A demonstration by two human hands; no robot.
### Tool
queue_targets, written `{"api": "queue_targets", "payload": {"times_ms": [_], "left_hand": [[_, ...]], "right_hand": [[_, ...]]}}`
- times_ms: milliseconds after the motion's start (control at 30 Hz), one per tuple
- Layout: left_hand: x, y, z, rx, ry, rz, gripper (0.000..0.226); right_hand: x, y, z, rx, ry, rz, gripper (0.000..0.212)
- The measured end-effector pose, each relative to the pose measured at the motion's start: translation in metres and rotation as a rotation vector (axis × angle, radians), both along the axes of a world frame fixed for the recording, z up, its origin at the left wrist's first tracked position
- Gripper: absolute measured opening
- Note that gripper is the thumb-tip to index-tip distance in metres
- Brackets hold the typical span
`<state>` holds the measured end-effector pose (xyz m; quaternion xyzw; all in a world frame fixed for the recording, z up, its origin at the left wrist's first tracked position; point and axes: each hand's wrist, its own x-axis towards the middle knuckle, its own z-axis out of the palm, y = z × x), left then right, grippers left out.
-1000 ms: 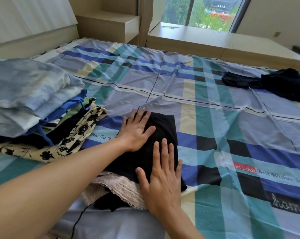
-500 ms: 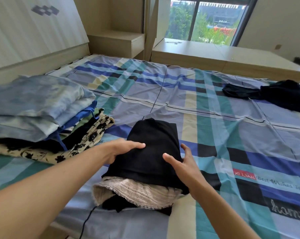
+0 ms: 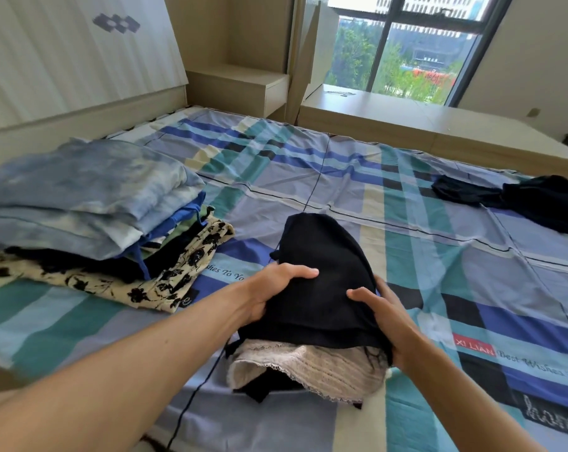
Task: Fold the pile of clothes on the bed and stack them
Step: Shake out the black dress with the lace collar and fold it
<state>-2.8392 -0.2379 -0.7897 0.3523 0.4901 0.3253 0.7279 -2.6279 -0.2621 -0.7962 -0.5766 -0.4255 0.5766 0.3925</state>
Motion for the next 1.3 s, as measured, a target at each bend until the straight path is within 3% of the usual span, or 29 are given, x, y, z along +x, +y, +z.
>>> {"api": "queue_targets", "payload": {"times_ms": [100,233,333,400,500,567,667,700,833,933,1033,1133,1233,1267,1300], "left_hand": [[0.001,-0.002,0.014,0.078,-0.049,0.107,0.036],[-0.003,0.003,0.050,0.278,-0.055,0.244,0.067],[-0.014,0.003,0.098,0.427,-0.082,0.397,0.057],[-0.033,0.006,0.136,0.495,-0.090,0.538,0.059],[-0.080,0.013,0.189,0.575,-0.118,0.746,0.085],[-0.117,0.014,0.218,0.625,-0.133,0.890,0.085],[-0.173,0.021,0.235,0.603,-0.143,1.060,0.086],[-0.191,0.027,0.232,0.575,-0.162,1.114,0.087],[-0.237,0.043,0.163,0.351,-0.152,1.339,0.103],[-0.245,0.049,0.086,0.210,-0.135,1.376,0.101],[-0.255,0.038,0.070,0.153,-0.086,1.334,0.071],[-0.276,0.013,0.085,0.120,-0.095,1.376,0.079],[-0.291,-0.015,0.122,0.380,0.252,1.706,0.065],[-0.298,-0.013,0.139,0.653,0.358,1.747,0.056],[-0.301,-0.007,0.160,0.915,0.503,1.631,0.048]], "right_hand": [[0.000,0.010,0.019,0.045,0.004,0.053,0.043],[-0.008,0.030,0.066,0.144,-0.002,0.172,0.044],[-0.029,0.054,0.118,0.257,-0.002,0.267,0.049],[-0.057,0.076,0.159,0.351,-0.019,0.349,0.050],[-0.119,0.108,0.226,0.471,-0.067,0.481,0.043],[-0.170,0.123,0.267,0.523,-0.158,0.573,0.036],[-0.249,0.136,0.308,0.582,-0.326,0.641,0.064],[-0.277,0.139,0.311,0.639,-0.393,0.644,0.065],[-0.360,0.153,0.246,0.844,-0.701,0.655,0.041],[-0.385,0.147,0.151,0.731,-1.070,0.848,0.063],[-0.384,0.135,0.103,0.742,-1.049,0.772,0.070],[-0.375,0.128,0.106,0.862,-1.005,0.739,0.073],[-0.373,0.124,0.104,0.936,-1.023,0.779,0.083],[-0.373,0.122,0.101,0.953,-1.024,0.778,0.085],[-0.373,0.121,0.098,0.969,-1.019,0.769,0.088]]}}
